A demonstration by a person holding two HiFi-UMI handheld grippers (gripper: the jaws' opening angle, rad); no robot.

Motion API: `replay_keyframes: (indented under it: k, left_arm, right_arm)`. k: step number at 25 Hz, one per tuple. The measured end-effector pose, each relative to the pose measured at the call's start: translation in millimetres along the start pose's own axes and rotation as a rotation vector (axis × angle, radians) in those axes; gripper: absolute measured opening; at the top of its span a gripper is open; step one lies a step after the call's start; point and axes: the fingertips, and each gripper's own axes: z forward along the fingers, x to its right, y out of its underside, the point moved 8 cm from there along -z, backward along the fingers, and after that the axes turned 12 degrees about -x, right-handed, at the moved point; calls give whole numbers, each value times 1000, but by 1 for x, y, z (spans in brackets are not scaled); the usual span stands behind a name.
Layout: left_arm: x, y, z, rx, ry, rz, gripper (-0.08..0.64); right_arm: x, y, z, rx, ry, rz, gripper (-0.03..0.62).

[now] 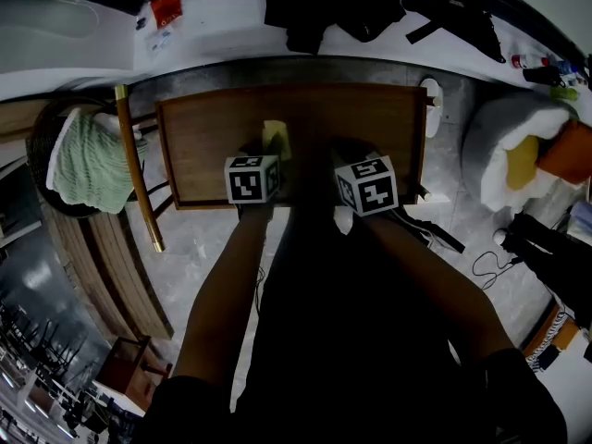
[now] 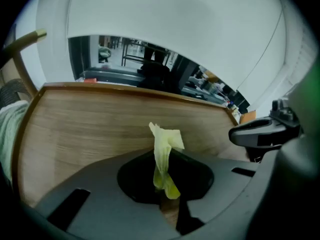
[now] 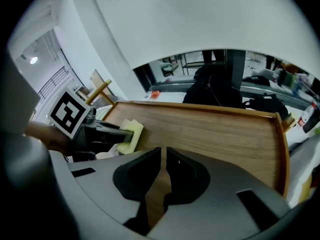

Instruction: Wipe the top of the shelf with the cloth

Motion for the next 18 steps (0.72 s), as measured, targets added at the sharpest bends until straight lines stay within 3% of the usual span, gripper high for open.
replay_keyframes:
  k: [4,13,18]
  left_arm:
    - [-37,3,-18,9,-26,-62,34]
    - [-141,17,-66,55,-220,-198,34]
    - [-178,27,-82,69,-292,-284,34]
  right_arm:
    - [-10,-3,4,0,-5,-21,43]
    - [-9,-8,2,0,12,-32,43]
    - [-9,-6,-1,-6,17,-47,43]
